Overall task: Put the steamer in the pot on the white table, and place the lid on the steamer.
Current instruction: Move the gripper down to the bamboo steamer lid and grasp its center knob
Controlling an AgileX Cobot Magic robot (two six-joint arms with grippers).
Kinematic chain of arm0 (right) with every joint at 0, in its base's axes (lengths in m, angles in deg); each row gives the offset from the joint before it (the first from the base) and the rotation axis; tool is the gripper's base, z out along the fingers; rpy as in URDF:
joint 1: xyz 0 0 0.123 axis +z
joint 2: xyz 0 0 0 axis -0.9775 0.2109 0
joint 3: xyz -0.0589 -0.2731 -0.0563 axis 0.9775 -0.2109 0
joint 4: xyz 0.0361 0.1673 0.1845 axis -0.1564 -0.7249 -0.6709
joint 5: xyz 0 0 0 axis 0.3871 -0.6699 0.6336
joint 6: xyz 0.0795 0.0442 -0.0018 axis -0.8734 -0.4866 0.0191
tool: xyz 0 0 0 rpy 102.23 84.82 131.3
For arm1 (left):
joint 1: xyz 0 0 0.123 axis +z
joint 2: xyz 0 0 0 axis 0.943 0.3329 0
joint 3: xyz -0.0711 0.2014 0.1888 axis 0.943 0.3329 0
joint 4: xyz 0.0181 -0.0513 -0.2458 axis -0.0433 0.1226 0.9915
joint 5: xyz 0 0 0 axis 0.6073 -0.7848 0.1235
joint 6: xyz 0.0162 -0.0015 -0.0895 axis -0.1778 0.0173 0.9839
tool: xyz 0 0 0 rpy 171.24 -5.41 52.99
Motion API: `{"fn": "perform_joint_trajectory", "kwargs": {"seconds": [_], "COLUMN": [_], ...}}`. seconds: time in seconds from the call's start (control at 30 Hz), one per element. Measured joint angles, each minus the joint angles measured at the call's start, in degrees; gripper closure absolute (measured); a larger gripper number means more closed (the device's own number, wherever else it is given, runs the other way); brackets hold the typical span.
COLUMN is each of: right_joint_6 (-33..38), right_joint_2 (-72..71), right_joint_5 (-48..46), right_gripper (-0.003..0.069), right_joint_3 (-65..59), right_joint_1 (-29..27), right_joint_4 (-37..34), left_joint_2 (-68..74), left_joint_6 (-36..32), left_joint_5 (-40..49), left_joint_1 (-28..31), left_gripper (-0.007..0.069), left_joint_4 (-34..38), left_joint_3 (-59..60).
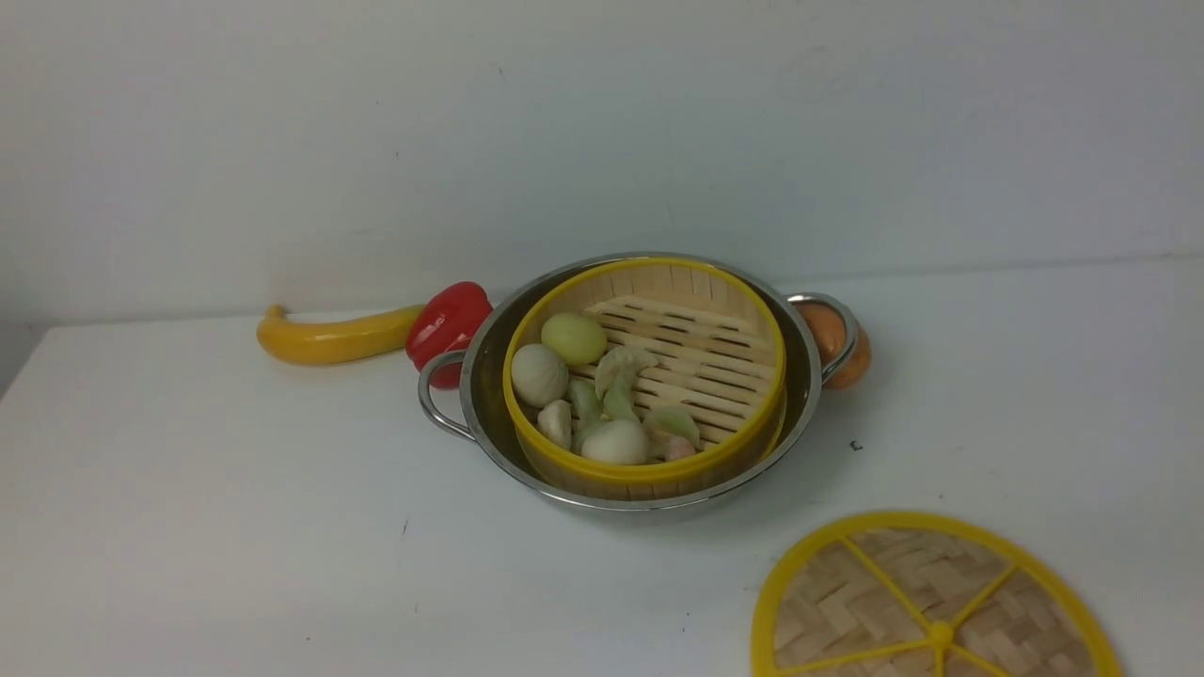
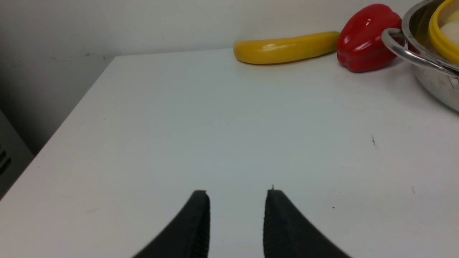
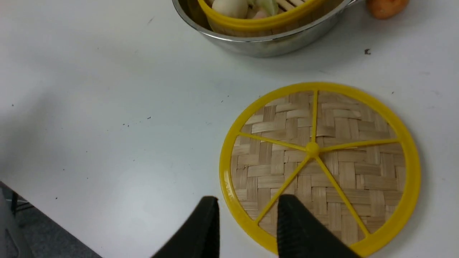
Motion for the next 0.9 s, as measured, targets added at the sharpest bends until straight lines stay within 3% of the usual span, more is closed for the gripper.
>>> {"fn": "perform_joint_trajectory", "kwargs": {"seconds": [0.5,0.77,0.9], "right_joint_6": [0.19,3.82,8.78], "right_joint_2": [6.15,26.39,32.44], "right_joint_5": [2.16,2.23,6.82], "right_gripper": [0.0414,0.0370,0.0365], "right_joint_3": [0.11,0.18,0.18], "right_joint_1": [0.00,0.00,0.22], "right_joint_4": [-6.86,5.71,6.75], "left_joint_2": [0.00,0.00,0.00], "left_joint_6": [-0.09,-0.12,-0.12], "left_joint_5": [0.00,0.00,0.00], "left_joint_1": [0.00,0.00,0.00], "left_gripper": [0.0414,0.0414,0.0414], "left_joint_4": [0.00,0.00,0.00], "left_joint_3": [0.00,0.00,0.00]}}
